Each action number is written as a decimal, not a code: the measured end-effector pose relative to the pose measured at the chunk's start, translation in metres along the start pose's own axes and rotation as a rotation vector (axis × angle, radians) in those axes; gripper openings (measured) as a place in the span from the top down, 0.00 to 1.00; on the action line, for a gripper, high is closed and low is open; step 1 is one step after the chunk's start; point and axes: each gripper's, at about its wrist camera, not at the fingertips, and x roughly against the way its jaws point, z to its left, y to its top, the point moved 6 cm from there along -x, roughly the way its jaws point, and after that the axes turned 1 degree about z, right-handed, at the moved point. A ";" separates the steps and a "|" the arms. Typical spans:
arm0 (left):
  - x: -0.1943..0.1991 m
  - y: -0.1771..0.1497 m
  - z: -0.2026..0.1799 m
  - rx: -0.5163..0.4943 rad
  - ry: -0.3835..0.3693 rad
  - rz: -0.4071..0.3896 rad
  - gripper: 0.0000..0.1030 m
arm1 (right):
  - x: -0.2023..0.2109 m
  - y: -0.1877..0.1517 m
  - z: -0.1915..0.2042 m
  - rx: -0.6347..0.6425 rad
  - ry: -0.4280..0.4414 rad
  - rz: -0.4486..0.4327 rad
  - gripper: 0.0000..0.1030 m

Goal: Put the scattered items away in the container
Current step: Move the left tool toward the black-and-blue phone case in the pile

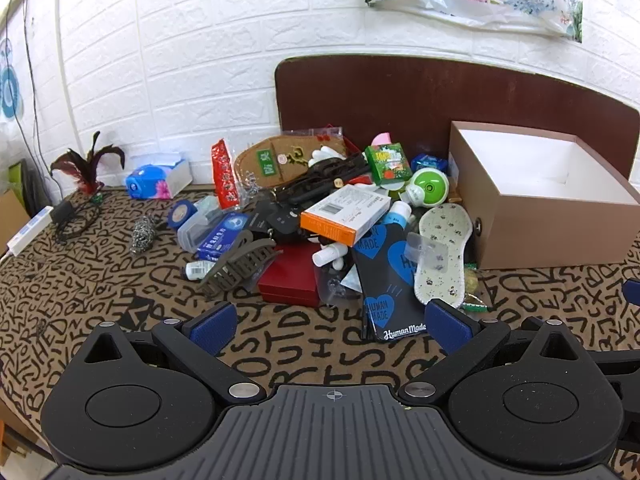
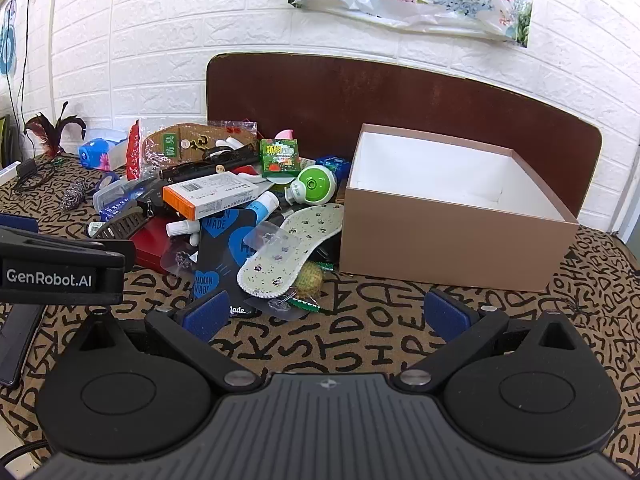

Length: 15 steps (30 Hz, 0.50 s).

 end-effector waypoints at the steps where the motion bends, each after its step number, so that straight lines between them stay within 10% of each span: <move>1: -0.001 0.000 0.000 0.001 0.001 0.003 0.00 | -0.001 0.000 0.000 0.001 0.000 0.001 0.00; 15: -0.012 0.001 0.001 0.004 0.003 0.027 0.00 | -0.009 0.001 0.002 -0.002 0.011 0.023 0.00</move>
